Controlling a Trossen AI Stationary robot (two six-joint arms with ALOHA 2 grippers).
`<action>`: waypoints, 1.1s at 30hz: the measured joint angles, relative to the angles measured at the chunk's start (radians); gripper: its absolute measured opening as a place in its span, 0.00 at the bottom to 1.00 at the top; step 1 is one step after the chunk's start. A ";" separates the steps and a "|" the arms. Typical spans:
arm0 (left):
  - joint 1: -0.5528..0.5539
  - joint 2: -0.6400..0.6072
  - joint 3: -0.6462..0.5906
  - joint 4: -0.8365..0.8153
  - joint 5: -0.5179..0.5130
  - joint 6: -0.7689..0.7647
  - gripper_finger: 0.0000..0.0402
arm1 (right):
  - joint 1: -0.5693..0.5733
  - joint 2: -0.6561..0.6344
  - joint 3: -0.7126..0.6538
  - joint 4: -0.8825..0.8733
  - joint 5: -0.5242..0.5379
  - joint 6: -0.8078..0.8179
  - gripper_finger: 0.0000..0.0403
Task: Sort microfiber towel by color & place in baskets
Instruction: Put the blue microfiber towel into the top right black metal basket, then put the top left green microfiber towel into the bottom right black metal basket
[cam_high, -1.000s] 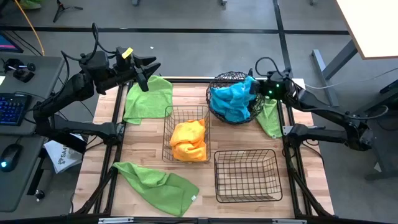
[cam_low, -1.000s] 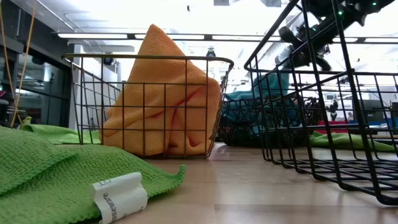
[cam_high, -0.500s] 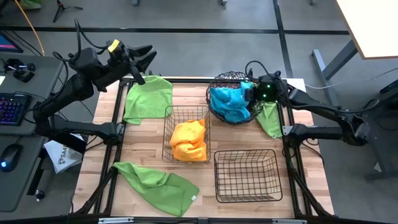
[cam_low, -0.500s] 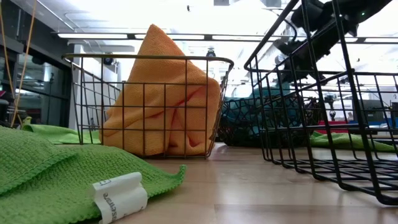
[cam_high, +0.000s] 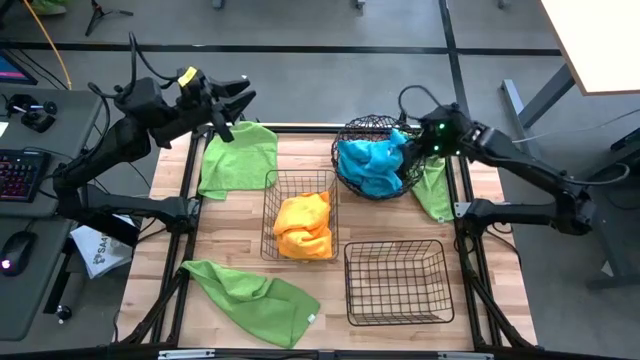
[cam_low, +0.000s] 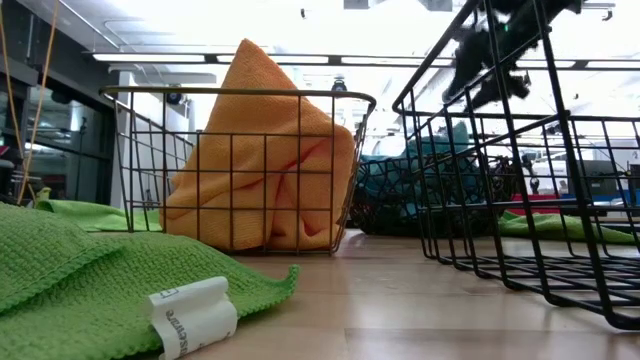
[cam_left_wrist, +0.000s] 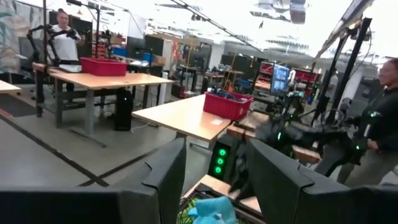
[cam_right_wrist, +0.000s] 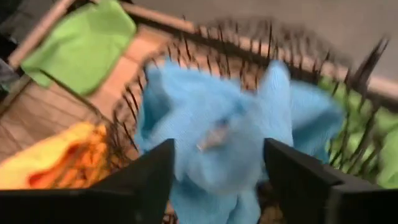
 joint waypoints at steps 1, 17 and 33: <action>0.000 0.000 0.000 -0.006 0.001 0.008 0.39 | 0.000 0.000 0.031 -0.006 0.013 -0.013 0.64; 0.193 0.143 0.002 -0.629 -0.217 -0.054 0.39 | 0.000 0.001 0.245 -0.002 0.041 -0.032 0.84; 0.521 0.488 -0.381 -0.646 0.078 0.009 0.39 | 0.036 0.022 0.241 -0.039 -0.043 0.071 0.84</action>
